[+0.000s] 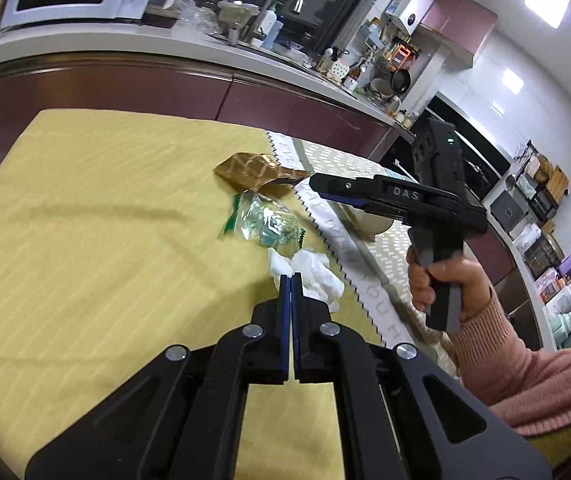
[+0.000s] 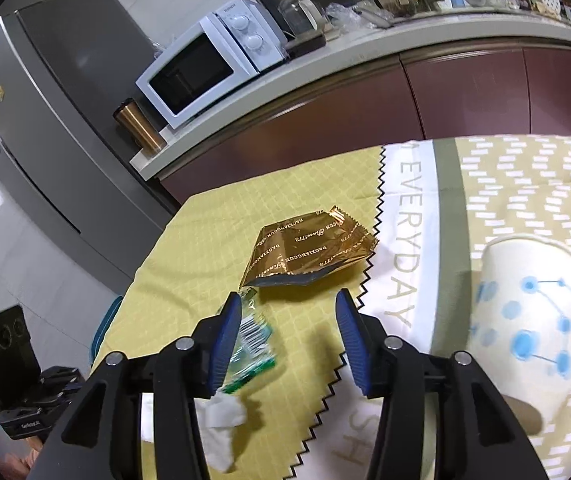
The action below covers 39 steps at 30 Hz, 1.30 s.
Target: Collect trash
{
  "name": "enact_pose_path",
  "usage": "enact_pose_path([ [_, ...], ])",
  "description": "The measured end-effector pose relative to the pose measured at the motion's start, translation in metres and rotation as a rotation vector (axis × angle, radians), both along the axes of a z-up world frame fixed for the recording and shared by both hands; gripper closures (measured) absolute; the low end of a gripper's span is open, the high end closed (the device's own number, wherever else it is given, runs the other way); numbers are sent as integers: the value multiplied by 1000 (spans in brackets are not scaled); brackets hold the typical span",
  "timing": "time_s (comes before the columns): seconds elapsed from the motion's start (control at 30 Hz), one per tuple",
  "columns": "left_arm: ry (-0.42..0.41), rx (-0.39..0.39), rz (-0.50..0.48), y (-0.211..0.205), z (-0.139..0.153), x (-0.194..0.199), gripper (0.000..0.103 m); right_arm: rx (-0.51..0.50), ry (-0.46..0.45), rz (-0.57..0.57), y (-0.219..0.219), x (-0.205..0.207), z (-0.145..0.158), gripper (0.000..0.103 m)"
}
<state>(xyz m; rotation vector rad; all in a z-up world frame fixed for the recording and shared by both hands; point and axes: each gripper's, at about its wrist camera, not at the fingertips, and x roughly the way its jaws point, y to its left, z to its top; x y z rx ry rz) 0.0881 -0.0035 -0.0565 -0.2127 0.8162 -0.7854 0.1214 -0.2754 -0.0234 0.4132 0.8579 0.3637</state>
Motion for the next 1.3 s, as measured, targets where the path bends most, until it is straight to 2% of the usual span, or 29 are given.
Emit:
enact_pose_path([
  [0.1,18,-10,19,14,-5,-5,99,25,28,0,3,9,-7,54],
  [0.17,35,-9,19,18,-10,-4,86,49,46,-10,2,13,-12,54],
  [0.2,41,-8,22,19,-12,-3,75,62,52,-16,1,15,-14,54],
  [0.23,48,-2,20,17,-14,-1,71,79,63,-24,1,18,-16,54],
  [0.3,45,20,18,11,-17,-1,70,106,71,-40,-1,21,-18,51],
  [0.4,30,49,7,-1,-19,3,53,137,80,-67,-3,26,-19,51],
  [0.53,40,113,-3,-18,-25,12,51,180,97,-102,-8,34,-23,51],
  [0.63,63,138,-10,-25,-31,15,52,201,105,-114,-10,39,-27,56],
  [0.7,61,140,-10,-27,-31,15,53,213,110,-122,-11,40,-30,70],
  [0.8,57,147,-12,-30,-29,13,61,216,110,-121,-13,41,-32,88],
  [0.9,34,163,-10,-34,-26,11,62,216,85,-112,-12,40,-29,96],
  [1.03,-25,146,-20,-32,-12,5,55,211,29,-97,-11,33,-17,99],
  [1.2,-66,193,-76,-43,-6,-2,43,217,-15,-68,-8,23,-4,100],
  [1.3,-72,234,-88,-52,-12,0,44,206,-37,-51,-4,18,3,100],
])
